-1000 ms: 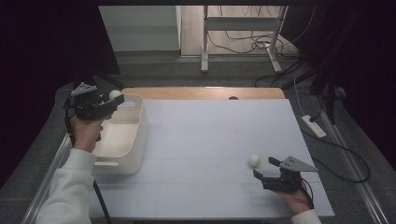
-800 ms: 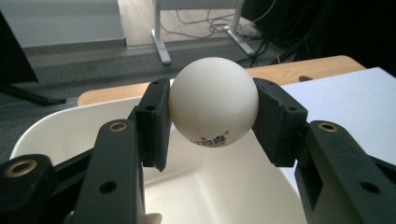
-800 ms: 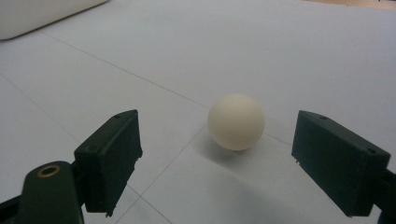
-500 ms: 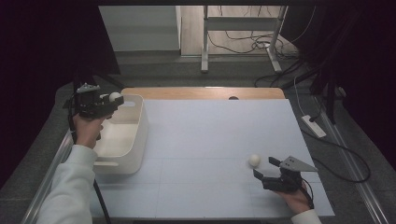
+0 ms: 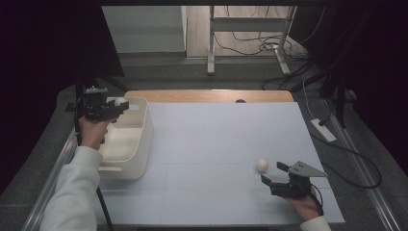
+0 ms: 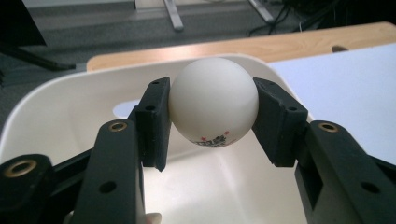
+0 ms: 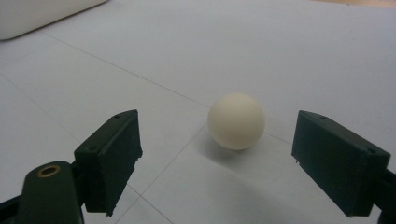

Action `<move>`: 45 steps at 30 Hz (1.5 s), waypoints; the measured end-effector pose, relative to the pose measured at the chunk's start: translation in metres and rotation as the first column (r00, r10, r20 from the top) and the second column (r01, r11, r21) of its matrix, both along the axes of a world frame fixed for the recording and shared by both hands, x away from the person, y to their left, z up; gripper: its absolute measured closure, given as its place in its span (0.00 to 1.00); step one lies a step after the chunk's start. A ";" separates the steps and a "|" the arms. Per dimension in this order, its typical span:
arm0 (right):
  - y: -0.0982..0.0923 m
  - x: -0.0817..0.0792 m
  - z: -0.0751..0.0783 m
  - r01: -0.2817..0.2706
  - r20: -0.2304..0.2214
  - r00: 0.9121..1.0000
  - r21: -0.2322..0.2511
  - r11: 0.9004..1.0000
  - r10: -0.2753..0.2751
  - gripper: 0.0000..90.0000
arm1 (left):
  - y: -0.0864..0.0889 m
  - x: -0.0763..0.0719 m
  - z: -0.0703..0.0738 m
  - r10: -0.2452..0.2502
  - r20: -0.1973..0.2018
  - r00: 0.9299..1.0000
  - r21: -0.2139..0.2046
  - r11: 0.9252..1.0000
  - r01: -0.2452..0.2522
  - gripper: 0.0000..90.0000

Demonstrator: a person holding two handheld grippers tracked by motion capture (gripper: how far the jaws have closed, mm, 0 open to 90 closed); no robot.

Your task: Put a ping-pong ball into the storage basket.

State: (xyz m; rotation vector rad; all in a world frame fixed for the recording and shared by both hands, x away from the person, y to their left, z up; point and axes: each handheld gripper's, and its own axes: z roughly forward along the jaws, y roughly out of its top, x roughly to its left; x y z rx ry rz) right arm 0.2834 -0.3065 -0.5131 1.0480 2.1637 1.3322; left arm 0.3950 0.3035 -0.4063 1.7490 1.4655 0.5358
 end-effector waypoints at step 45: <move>0.000 0.000 0.000 -0.001 -0.002 1.000 0.001 1.000 0.001 0.18 | -0.011 -0.011 0.014 -0.031 0.075 0.997 -0.032 0.999 0.033 0.17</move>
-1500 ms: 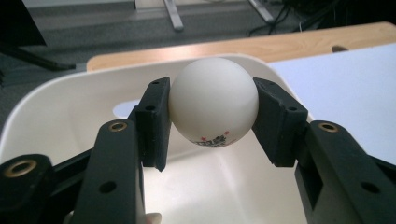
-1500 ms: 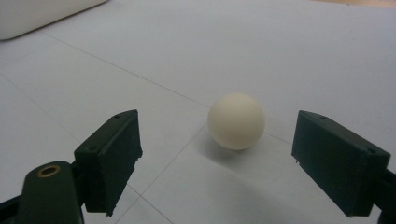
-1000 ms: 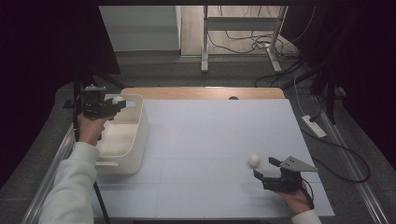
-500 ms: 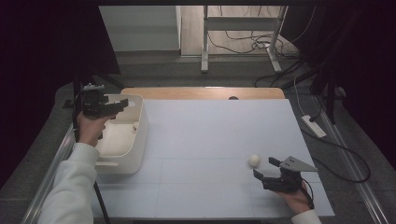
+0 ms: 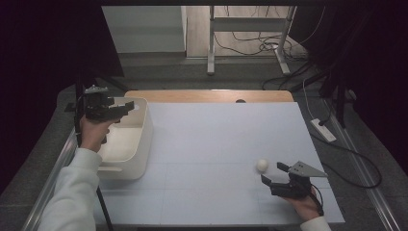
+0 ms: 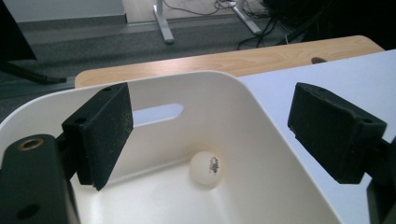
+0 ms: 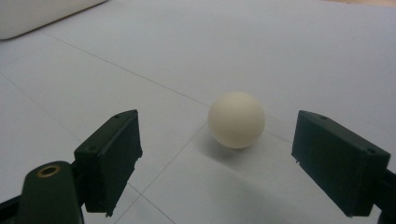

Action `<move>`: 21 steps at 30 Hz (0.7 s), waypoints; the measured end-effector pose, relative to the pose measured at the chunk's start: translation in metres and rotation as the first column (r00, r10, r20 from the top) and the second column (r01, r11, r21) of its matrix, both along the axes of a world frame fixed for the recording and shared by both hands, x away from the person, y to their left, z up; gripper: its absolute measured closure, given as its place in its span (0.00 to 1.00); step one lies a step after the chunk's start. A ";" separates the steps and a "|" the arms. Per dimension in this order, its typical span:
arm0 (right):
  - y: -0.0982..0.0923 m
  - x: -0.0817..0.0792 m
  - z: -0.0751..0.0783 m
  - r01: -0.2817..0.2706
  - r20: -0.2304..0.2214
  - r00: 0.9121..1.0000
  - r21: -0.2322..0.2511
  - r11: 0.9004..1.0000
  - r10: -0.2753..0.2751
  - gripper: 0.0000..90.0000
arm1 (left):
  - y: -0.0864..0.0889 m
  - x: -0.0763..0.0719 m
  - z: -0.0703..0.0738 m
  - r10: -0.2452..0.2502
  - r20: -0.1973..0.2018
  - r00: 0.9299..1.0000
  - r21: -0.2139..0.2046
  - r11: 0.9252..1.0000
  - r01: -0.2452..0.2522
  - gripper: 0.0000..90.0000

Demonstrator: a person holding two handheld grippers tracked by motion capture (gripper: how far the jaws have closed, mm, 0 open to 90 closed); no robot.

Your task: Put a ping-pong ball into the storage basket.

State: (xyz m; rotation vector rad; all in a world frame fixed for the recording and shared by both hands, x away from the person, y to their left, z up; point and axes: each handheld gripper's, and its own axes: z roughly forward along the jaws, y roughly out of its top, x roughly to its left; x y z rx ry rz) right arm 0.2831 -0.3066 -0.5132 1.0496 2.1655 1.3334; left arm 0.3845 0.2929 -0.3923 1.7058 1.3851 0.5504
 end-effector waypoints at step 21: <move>-0.002 0.000 0.000 0.011 -0.007 1.000 0.009 1.000 -0.011 0.18 | -0.029 -0.011 0.016 -0.122 0.068 0.990 -0.051 0.991 0.126 0.19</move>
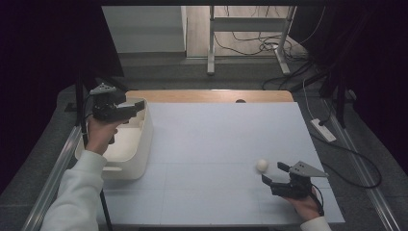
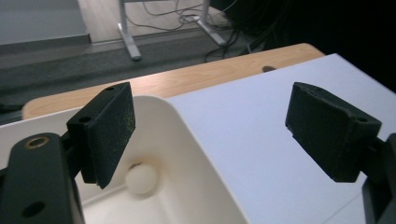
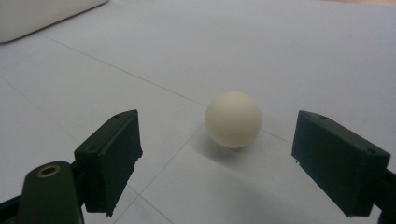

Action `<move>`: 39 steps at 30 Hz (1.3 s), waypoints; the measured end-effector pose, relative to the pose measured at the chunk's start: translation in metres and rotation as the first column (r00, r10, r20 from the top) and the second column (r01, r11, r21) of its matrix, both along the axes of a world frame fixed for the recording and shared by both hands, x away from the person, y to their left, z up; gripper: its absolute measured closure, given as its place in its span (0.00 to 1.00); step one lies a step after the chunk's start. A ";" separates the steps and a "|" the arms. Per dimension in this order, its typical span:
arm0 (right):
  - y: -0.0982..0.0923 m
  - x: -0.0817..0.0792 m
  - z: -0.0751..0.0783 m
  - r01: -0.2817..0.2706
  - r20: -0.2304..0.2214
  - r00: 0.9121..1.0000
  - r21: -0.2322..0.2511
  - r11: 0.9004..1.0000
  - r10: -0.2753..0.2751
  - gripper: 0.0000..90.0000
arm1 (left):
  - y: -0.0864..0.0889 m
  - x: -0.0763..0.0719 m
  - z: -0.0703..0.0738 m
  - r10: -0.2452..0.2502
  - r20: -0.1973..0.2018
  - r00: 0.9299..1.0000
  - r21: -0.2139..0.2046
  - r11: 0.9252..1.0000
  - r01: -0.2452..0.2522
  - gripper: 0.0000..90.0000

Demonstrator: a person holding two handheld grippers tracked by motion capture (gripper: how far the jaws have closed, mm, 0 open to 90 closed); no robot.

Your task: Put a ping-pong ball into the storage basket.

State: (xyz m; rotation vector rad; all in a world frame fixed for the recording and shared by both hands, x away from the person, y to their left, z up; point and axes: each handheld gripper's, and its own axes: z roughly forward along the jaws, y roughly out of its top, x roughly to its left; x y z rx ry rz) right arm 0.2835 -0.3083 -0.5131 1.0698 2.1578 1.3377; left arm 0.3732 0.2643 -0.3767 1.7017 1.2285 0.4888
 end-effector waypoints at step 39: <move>-0.002 0.002 -0.001 0.002 -0.009 1.000 0.007 1.000 -0.002 0.18 | -0.057 -0.020 0.006 -0.209 0.057 0.976 -0.008 0.978 0.210 0.19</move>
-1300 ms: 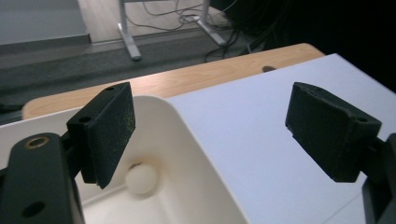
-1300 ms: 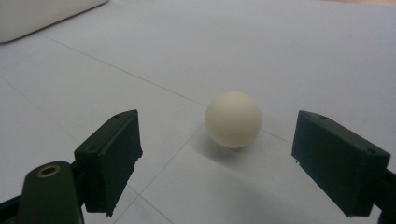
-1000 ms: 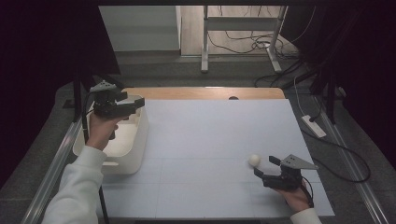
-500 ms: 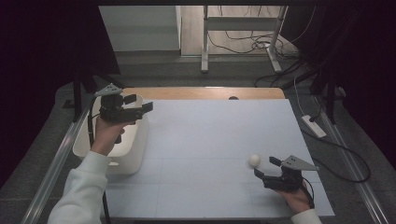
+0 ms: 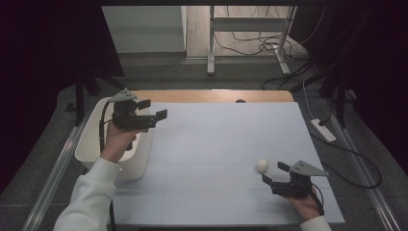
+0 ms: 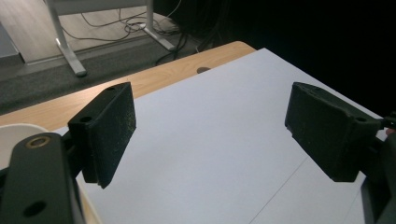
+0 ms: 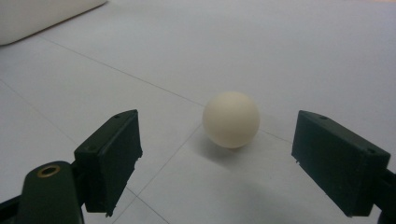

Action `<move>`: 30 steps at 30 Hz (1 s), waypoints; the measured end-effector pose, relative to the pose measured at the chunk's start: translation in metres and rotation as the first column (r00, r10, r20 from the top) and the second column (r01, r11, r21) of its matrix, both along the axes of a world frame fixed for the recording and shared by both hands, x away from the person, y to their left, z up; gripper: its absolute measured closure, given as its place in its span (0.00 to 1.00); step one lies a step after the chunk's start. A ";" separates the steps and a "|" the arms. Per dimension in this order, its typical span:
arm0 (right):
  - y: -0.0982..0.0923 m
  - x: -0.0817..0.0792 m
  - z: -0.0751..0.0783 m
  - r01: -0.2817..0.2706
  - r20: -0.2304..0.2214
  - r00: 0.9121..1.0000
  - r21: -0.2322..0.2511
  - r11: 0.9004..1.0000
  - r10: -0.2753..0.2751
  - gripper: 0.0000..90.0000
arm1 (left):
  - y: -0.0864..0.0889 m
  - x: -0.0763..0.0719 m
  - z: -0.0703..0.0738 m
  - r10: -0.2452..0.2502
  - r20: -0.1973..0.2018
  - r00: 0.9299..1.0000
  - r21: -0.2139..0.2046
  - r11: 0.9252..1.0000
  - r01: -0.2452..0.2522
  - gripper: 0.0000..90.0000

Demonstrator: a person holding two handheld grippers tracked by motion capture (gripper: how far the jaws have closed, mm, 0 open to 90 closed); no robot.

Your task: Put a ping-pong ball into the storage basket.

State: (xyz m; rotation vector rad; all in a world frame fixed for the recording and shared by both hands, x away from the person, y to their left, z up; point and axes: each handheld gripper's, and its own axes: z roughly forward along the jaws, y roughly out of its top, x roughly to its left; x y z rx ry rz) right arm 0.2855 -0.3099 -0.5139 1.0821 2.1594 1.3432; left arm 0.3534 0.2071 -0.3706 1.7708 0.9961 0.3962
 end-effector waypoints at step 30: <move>0.000 -0.001 0.000 0.000 0.006 1.000 0.007 1.000 0.000 0.18 | -0.049 0.001 -0.009 -0.122 -0.017 0.992 0.031 0.992 0.123 0.18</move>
